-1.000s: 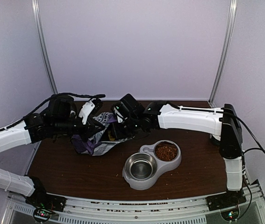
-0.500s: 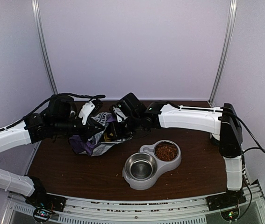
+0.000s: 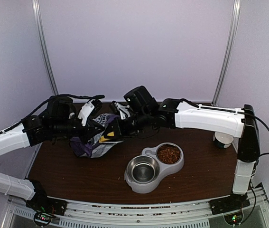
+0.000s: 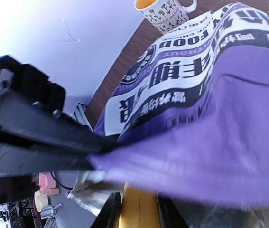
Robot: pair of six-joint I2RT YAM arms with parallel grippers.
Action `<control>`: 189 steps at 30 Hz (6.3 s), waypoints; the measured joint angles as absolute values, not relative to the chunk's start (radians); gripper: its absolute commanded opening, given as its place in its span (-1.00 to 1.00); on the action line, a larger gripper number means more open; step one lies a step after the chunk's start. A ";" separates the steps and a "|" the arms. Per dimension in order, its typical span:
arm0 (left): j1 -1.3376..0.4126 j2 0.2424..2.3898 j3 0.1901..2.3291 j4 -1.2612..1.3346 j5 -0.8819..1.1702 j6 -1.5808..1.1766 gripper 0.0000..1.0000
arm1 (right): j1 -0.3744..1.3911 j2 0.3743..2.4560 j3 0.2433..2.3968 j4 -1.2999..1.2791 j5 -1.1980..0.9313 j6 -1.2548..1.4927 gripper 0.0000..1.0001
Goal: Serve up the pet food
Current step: Collect the pet food from the pet food bag, then place the pet food bowl.
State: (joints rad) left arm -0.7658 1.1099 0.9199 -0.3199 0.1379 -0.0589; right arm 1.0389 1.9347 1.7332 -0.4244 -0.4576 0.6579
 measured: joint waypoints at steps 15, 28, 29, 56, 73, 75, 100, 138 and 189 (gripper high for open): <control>-0.766 1.070 0.912 -0.338 0.104 -0.060 -1.00 | 0.994 1.683 1.338 -0.113 -0.501 0.885 -1.00; -0.766 1.065 0.912 -0.337 0.081 -0.060 -1.00 | 0.903 1.523 1.045 0.167 -0.553 1.121 -1.00; -0.766 1.065 0.912 -0.337 0.081 -0.060 -1.00 | 0.899 1.514 1.025 0.187 -0.556 1.135 -1.00; -0.766 1.070 0.912 -0.337 0.068 -0.060 -1.00 | 0.831 1.300 0.713 0.492 -0.587 1.341 -1.00; -0.766 1.075 0.912 -0.337 0.069 -0.060 -1.00 | 0.821 1.212 0.615 0.627 -0.585 1.434 -1.00; -0.766 1.076 0.912 -0.337 0.070 -0.060 -1.00 | 0.820 1.212 0.614 0.649 -0.579 1.447 -1.00; -0.766 1.079 0.912 -0.337 0.072 -0.060 -1.00 | 0.806 1.198 0.580 0.849 -0.533 1.534 -1.00; -0.766 1.093 0.912 -0.329 0.064 -0.059 -1.00 | 0.746 0.519 0.232 0.240 -0.556 1.439 -1.00; -0.766 1.069 0.912 -0.330 0.038 -0.059 -1.00 | 0.746 0.795 0.773 -0.669 -0.574 0.838 -1.00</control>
State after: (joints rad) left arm -0.7658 1.0691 0.9119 -0.3302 0.0376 -0.0586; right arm 0.7456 0.7952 0.7734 -0.6685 -0.5743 0.8379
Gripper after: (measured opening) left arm 0.005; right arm 0.200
